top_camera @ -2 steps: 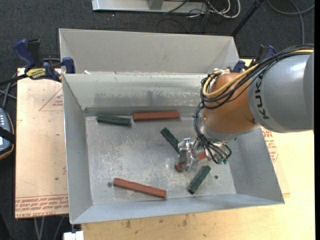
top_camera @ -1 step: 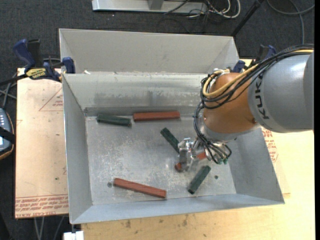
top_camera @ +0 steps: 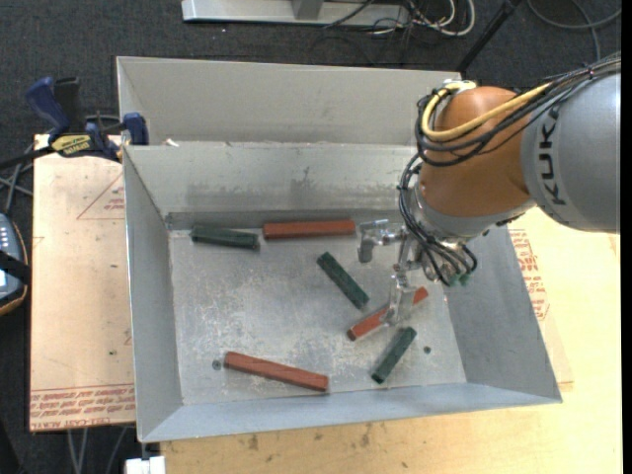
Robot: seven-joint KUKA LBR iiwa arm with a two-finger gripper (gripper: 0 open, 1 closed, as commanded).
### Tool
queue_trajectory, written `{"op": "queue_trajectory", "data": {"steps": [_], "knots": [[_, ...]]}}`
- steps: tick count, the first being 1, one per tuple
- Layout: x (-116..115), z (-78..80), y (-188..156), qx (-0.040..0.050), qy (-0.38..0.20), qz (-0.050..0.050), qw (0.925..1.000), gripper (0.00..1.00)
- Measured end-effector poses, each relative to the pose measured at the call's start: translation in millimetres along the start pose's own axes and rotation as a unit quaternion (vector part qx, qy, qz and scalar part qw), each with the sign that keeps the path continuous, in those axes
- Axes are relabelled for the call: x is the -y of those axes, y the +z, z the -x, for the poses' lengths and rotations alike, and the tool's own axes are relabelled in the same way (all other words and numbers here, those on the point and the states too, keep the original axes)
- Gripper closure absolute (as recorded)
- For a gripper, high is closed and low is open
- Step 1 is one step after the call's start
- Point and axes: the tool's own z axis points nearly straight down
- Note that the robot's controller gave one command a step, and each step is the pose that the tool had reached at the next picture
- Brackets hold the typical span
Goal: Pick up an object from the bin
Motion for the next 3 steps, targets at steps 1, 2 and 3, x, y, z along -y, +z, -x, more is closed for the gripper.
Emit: {"op": "queue_trajectory", "data": {"steps": [1, 2, 3], "knots": [[-0.7, 16.9, -75.5, 0.001, 0.007, 0.0, 1.0, 0.0], [18.7, 17.8, -51.7, 0.0066, -0.003, -0.001, 1.0, 0.0], [24.7, 3.1, 11.5, 0.0028, 0.009, 0.0, 1.0, 0.0]]}}
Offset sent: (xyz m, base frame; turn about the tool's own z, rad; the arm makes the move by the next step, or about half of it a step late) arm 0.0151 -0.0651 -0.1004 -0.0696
